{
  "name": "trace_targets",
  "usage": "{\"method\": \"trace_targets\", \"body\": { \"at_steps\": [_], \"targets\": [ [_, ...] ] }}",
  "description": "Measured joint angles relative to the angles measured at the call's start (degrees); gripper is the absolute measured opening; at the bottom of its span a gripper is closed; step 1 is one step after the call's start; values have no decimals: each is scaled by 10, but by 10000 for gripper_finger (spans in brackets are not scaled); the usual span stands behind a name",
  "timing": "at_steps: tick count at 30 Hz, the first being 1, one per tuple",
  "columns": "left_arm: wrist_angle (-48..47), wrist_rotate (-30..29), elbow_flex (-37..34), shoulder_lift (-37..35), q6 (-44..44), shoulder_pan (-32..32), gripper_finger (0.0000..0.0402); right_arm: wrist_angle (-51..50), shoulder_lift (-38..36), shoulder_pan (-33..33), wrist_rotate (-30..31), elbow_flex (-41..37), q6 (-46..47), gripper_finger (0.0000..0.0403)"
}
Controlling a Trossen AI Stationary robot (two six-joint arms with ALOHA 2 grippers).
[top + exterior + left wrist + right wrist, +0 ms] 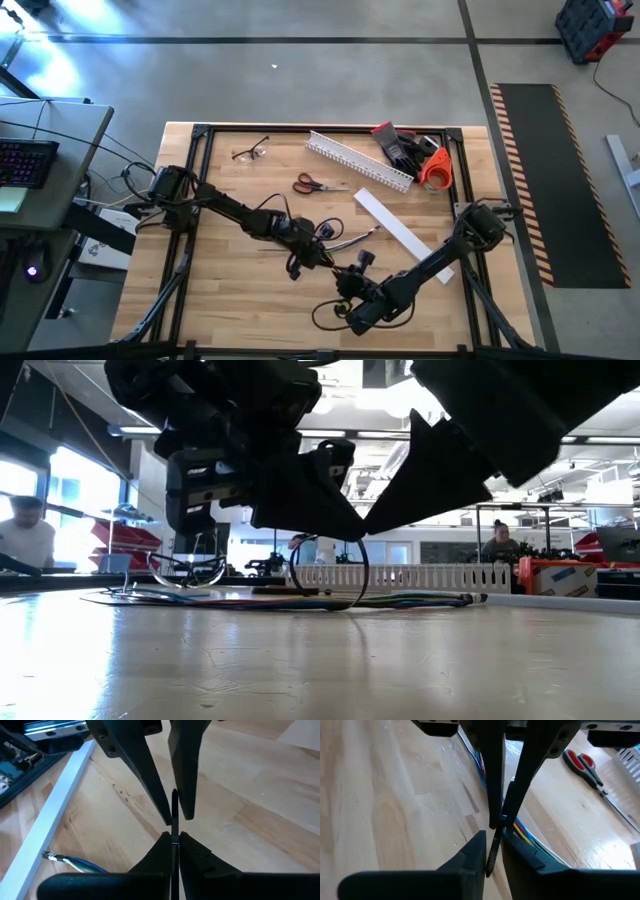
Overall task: Ziptie cables
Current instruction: Wrap the cable wires with a black ziptie
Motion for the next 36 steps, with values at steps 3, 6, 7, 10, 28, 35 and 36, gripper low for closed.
{"method": "trace_targets", "body": {
  "at_steps": [3, 6, 7, 10, 28, 35, 36],
  "targets": [
    [-1, 0, 0, 0, 0, 0, 0, 0, 2, -1, -1, 0, 0, 36],
    [-1, 0, 0, 0, 0, 0, 0, 0, 3, -1, 6, 0, 0, 31],
    [0, 0, 0, 0, 0, 0, 0, 0, 3, -2, 5, 0, -1, 30],
    [-1, 0, 0, 0, 0, 0, 0, -3, 3, -5, -1, 0, 3, 30],
    [1, -2, 0, 0, -1, 0, 0, -8, 7, -12, -17, 0, 36, 19],
    [-4, -1, 0, 0, -5, 0, 0, -9, 7, -11, 1, 0, 35, 64],
    [-5, -1, 0, 0, -5, 0, 0, -9, 7, -11, 2, 0, 33, 69]
  ]
}}
